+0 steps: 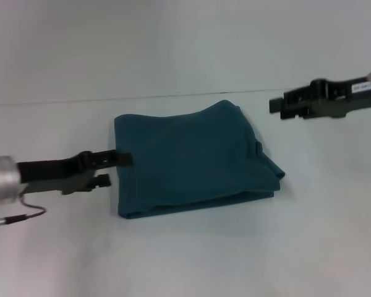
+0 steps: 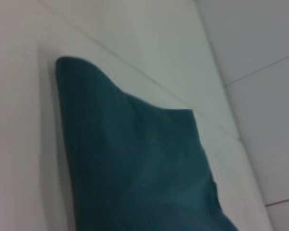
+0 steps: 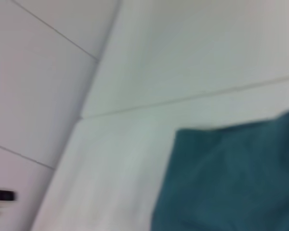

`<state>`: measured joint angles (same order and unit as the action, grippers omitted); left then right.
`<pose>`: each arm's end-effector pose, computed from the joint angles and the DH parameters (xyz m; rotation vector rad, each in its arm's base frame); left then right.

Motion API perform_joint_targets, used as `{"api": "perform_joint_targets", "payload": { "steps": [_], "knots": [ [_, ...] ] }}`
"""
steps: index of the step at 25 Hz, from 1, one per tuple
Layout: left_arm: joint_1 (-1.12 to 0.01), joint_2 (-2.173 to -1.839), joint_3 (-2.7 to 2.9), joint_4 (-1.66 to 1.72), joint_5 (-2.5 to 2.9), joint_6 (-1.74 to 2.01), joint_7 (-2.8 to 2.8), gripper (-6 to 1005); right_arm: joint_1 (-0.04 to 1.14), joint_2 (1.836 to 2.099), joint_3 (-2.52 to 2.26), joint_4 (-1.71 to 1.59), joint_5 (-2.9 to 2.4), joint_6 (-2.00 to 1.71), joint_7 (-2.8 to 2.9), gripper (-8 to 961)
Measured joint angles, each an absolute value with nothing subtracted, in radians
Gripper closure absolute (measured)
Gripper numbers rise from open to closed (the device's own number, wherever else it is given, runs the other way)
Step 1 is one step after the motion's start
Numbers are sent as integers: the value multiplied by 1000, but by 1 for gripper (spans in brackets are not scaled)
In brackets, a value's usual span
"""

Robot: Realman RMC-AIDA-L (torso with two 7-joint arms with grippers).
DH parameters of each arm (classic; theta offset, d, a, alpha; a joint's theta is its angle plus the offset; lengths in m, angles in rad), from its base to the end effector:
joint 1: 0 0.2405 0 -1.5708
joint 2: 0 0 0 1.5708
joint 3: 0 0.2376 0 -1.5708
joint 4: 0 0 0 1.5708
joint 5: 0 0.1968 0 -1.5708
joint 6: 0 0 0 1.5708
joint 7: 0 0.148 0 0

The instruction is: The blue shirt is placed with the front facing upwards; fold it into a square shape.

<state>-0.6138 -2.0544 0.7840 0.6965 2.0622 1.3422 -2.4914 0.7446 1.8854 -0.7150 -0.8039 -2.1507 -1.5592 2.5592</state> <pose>-0.2323 0.3563 0.0081 -2.1684 -1.9108 -0.6657 0.1979 0.3867 0.0913 -2.3372 1.6948 0.5361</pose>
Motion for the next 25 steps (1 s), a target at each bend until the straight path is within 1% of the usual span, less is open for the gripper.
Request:
{"api": "perform_joint_targets", "payload": {
  "steps": [2, 3, 6, 9, 11, 17, 21, 25],
  "knots": [
    [-629, -2059, 790, 689, 2076, 1326, -2501, 49, 746, 1872, -698, -804, -2125, -1571, 2546, 516],
    [-691, -2066, 821, 652, 2134, 1260, -2524, 49, 746, 1866, -693, -804, -2118, -1573, 2545, 516],
    [-732, -2072, 851, 632, 2177, 1207, -2532, 49, 748, 1854, -678, -805, -2107, -1578, 2543, 515],
    [-750, -2088, 867, 642, 2200, 1157, -2535, 49, 746, 1851, -672, -808, -2106, -1583, 2539, 436],
    [-749, -2092, 868, 657, 2201, 1145, -2541, 50, 742, 1851, -671, -808, -2106, -1583, 2535, 383],
    [-742, -2084, 878, 681, 2237, 1121, -2560, 50, 741, 1849, -670, -808, -2105, -1585, 2534, 173],
    [-750, -2086, 881, 689, 2293, 1081, -2560, 50, 748, 1848, -670, -808, -2105, -1586, 2535, 174],
    [-772, -2096, 887, 668, 2349, 1031, -2562, 49, 751, 1849, -670, -808, -2105, -1583, 2536, 174]
  ]
}}
